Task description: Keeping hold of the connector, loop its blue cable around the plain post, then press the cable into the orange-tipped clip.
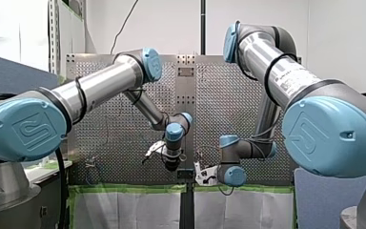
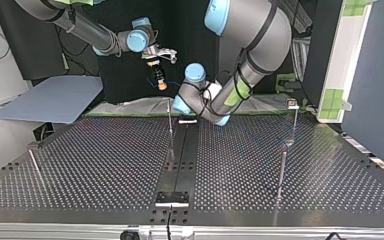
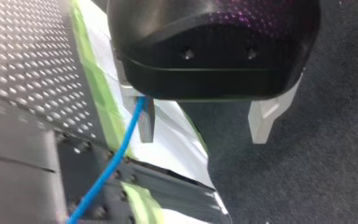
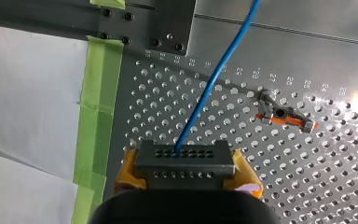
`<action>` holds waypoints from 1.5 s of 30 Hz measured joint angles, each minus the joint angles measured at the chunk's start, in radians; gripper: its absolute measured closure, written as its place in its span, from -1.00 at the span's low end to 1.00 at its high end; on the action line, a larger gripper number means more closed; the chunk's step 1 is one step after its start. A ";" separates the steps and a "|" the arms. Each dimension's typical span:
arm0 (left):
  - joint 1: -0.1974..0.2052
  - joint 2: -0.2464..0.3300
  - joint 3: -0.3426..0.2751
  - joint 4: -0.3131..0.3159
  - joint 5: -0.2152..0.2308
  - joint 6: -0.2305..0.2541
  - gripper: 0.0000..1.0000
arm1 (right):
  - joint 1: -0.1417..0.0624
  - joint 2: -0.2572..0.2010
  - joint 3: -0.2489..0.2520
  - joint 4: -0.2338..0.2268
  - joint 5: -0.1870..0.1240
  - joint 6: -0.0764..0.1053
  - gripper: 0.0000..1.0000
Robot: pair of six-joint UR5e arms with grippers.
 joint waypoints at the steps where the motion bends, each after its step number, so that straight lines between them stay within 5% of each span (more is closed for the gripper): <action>1: 0.000 -0.010 0.001 0.006 -0.005 -0.001 -1.00 | 0.000 0.000 0.000 0.000 0.000 0.000 1.00; 12: 0.023 -0.056 -0.002 0.077 -0.013 -0.020 -1.00 | -0.002 0.000 0.000 -0.003 -0.001 0.001 1.00; 30: 0.033 -0.129 0.003 0.074 -0.012 -0.007 -1.00 | -0.003 0.000 0.000 -0.001 -0.001 0.002 1.00; 31: 0.033 -0.129 0.003 0.076 -0.013 -0.007 -0.87 | -0.003 0.000 0.000 -0.001 -0.001 0.002 1.00; 32: 0.032 -0.129 0.003 0.077 -0.014 -0.007 -0.48 | -0.003 0.000 0.000 -0.001 -0.001 0.002 1.00; 33: 0.031 -0.129 0.003 0.078 -0.014 -0.006 -0.48 | -0.003 0.000 0.000 -0.001 -0.001 0.002 1.00; 35: 0.030 -0.129 0.003 0.080 -0.015 -0.005 -0.13 | -0.003 0.000 0.000 -0.001 -0.001 0.001 1.00; 40: 0.021 -0.129 0.002 0.100 -0.017 -0.002 0.04 | -0.003 0.000 0.000 0.000 -0.001 0.001 1.00; 45: 0.014 -0.129 0.001 0.107 -0.033 -0.003 0.47 | -0.003 0.000 0.000 0.000 -0.001 0.002 1.00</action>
